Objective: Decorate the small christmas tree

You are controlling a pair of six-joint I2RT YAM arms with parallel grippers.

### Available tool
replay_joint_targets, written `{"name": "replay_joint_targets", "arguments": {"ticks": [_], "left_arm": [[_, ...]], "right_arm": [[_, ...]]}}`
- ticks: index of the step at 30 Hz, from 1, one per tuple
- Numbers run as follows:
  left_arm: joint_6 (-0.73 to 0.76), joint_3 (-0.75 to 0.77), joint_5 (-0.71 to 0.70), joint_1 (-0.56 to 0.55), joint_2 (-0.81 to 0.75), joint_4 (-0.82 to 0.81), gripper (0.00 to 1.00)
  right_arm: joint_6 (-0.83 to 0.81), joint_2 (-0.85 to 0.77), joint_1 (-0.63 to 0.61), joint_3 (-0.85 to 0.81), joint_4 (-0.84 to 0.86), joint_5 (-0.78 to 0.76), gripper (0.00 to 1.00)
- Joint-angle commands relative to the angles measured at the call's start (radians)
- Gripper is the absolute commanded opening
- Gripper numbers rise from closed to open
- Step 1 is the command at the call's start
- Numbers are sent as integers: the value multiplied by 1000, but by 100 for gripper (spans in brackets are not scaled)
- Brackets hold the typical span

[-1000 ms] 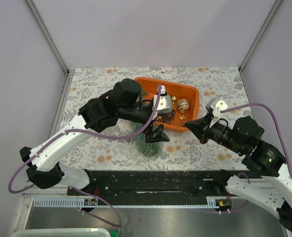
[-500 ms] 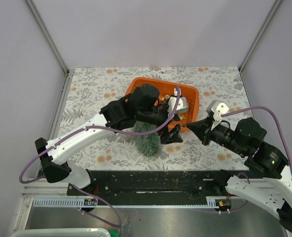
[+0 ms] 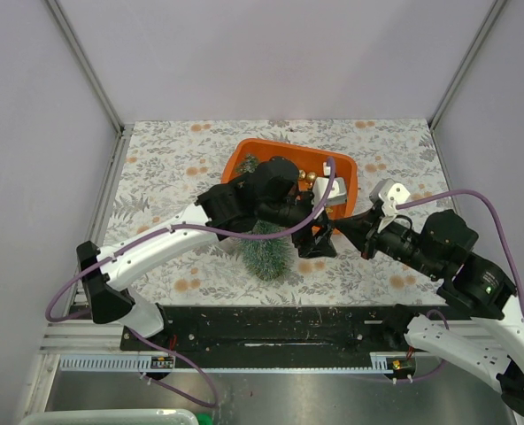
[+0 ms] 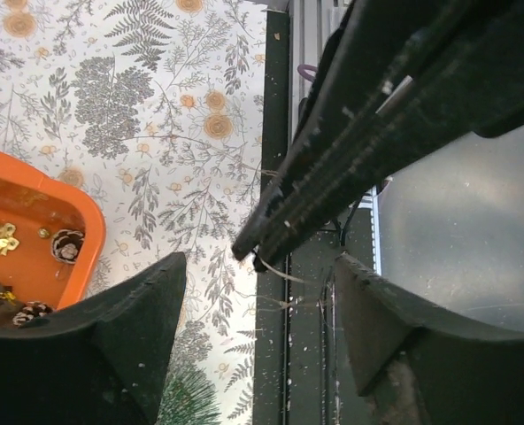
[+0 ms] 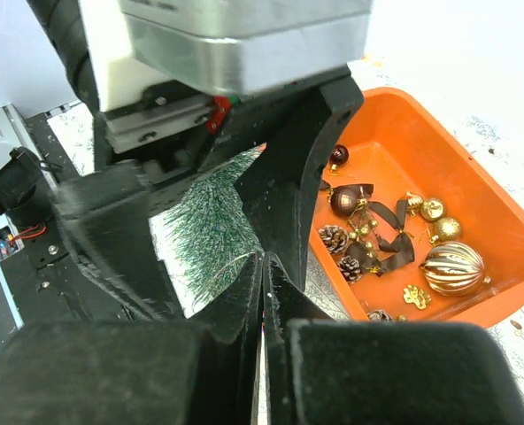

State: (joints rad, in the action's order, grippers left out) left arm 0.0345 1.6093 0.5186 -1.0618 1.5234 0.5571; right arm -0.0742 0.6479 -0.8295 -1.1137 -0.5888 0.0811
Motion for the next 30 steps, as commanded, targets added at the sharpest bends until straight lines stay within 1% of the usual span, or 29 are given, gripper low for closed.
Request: {"name": "replay_joint_targets", "arguments": {"ticks": [1,2,4,6,7,8,9,11,12,15,17,22,26,30], "left_arm": [[-9,26,27,-6,9,-62,66],[-2,23,29,-6,8,-57,58],[11,18,26,-6,-3,-54,36],[21,9,12,-6,-12,-51,18],[27,3,8,-6,-15,-48,12],[30,-3,1,-6,-20,-46,7],[31,-9,-2,-6,-25,-46,6],[38,-20,-8,-6,-35,-43,3],[41,-23,-9,-6,-40,-42,1],[53,-32,-8,-6,-54,-33,0],[61,-38,-9,-6,-66,-28,0],[91,-58,-8,-6,-101,-6,0],[114,-58,6,-4,-127,15,0],[134,-71,4,2,-161,30,0]], "right_arm": [[-9,13,-7,-21,49,31,0],[-9,12,-7,-21,47,29,0],[-15,12,-7,-20,40,29,0],[-19,7,-7,-18,23,25,0],[-21,4,-7,-15,17,19,0],[-24,-1,-7,-14,8,10,0],[-24,-4,-7,-11,3,3,0],[-26,-11,-7,-9,-17,-15,4],[-27,-14,-7,-8,-28,-20,8],[-24,-27,-7,-6,-58,-44,21],[-18,-37,-7,-6,-80,-63,39],[7,-79,-8,-18,-144,-121,63],[28,-105,-7,-18,-187,-210,75],[51,-83,-7,-17,-236,-277,79]]}}
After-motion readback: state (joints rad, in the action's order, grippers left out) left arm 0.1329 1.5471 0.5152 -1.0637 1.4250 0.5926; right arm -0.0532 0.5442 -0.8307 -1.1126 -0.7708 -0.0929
